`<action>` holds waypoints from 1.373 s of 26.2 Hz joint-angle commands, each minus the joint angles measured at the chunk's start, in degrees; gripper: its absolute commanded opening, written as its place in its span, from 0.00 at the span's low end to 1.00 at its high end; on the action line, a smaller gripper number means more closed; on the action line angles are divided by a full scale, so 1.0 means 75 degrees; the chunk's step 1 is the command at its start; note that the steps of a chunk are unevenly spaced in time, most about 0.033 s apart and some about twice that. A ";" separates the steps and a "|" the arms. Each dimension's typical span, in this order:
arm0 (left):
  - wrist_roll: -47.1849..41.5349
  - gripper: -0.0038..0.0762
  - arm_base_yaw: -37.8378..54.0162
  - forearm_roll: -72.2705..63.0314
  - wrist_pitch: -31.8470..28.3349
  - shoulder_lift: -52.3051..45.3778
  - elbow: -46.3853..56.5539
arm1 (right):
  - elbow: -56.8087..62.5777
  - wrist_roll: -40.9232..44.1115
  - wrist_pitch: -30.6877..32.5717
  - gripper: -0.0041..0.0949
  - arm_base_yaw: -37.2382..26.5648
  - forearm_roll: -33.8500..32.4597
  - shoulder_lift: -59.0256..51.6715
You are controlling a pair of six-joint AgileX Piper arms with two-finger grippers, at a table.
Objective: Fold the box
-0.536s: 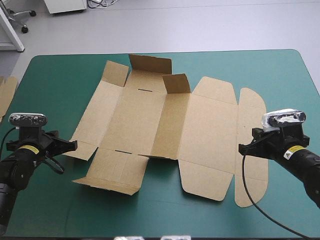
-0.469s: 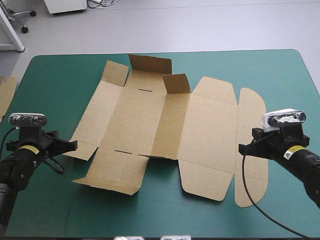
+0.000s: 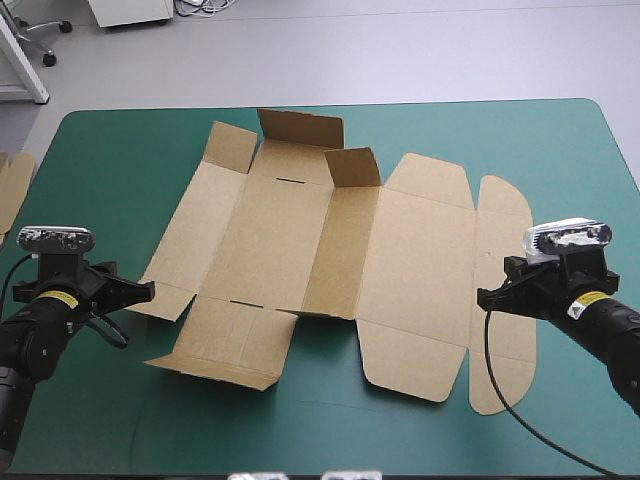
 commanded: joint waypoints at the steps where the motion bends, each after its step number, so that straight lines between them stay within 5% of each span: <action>1: 0.0007 0.03 -0.0024 -0.0094 -0.0342 -0.0067 -0.0283 | -0.0282 -0.0057 -0.0436 0.01 -0.0069 0.0020 -0.0069; 17: 0.0431 0.06 -0.0024 -0.0904 0.1151 0.2421 -0.3102 | -0.0282 -0.0057 -0.0420 0.01 -0.0069 0.0020 -0.0055; 24: 0.2078 0.06 0.1049 -0.3893 0.1616 0.3240 -0.3549 | -0.0282 -0.0057 -0.0371 0.01 -0.0069 0.0020 -0.0055; 30: 0.4389 0.06 0.3113 -0.7061 0.3362 0.4263 -0.3664 | -0.0282 -0.0057 -0.0339 0.01 -0.0069 0.0020 -0.0055; 36: 0.4926 0.06 0.3859 -0.7275 0.5399 0.6092 -0.5007 | -0.0282 -0.0057 -0.0244 0.01 -0.0069 0.0020 -0.0055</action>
